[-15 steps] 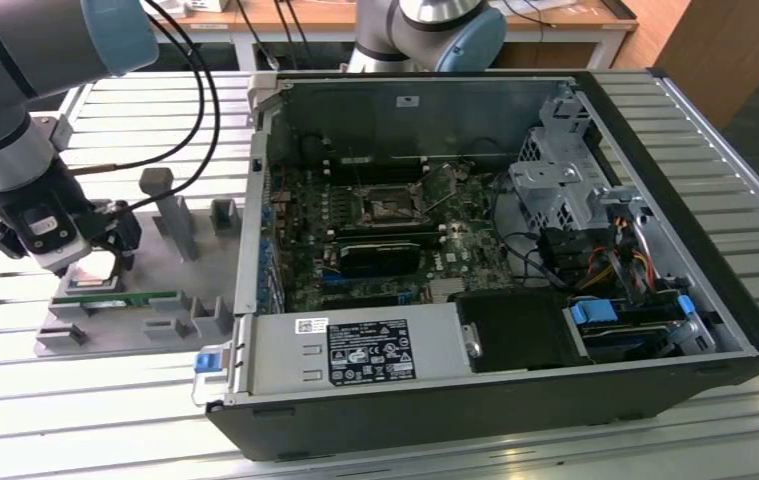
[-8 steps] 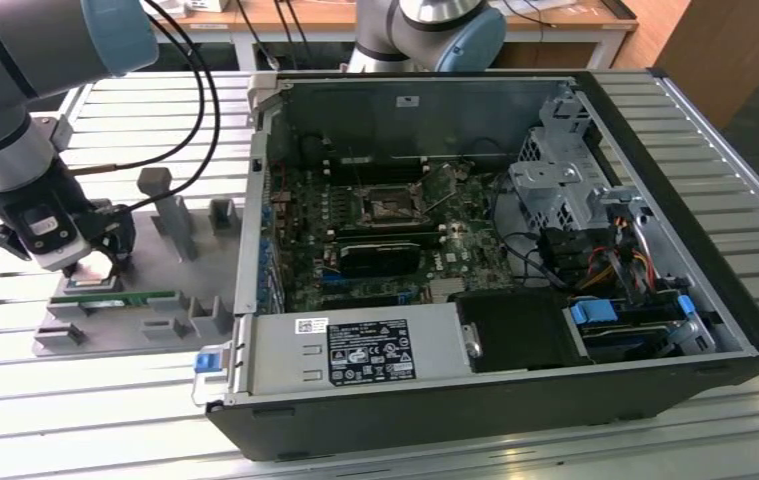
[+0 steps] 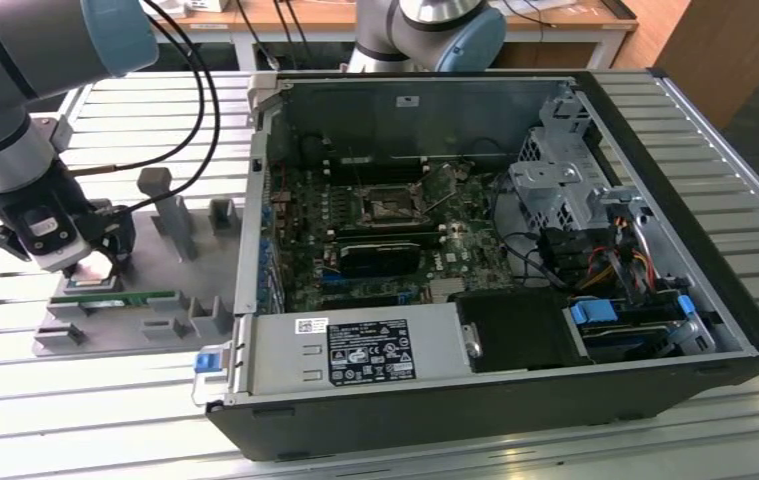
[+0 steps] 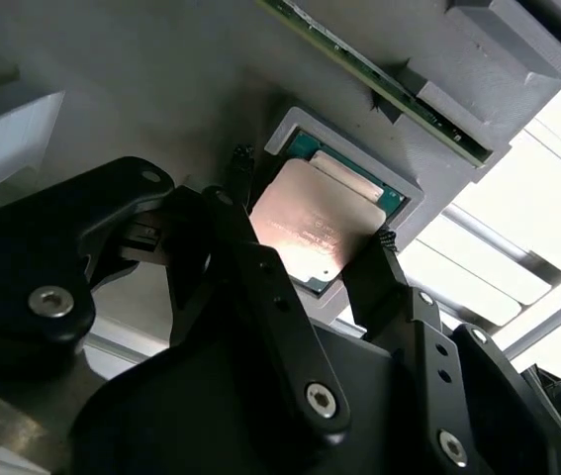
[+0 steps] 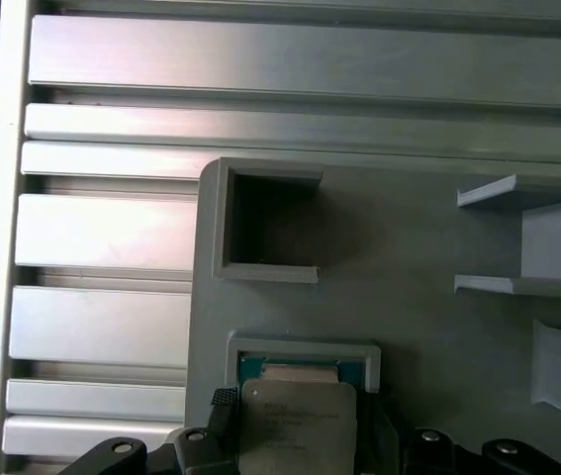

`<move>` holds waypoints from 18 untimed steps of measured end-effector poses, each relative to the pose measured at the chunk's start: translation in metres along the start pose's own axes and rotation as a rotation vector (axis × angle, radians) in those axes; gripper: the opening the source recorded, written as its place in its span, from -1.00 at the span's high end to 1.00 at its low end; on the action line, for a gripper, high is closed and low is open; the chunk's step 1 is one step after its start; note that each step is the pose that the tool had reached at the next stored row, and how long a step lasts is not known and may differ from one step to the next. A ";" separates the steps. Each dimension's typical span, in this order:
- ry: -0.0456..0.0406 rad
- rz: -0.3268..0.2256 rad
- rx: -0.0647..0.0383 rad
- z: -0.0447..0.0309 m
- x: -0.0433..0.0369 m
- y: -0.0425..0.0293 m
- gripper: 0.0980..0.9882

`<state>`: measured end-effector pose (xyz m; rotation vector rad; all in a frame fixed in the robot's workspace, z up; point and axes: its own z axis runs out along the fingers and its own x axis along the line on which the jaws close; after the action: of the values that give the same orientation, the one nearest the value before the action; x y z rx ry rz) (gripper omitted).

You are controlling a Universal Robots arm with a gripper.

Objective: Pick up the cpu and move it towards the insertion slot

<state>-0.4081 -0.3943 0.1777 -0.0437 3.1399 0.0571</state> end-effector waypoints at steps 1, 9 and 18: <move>0.0000 0.000 0.000 -0.0002 0.0000 0.0000 -0.20; -0.0003 0.004 0.004 -0.0028 0.0001 -0.0003 -0.20; -0.0006 0.006 0.005 -0.0028 0.0001 -0.0003 -0.20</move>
<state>-0.4082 -0.3947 0.1806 -0.0340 3.1396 0.0486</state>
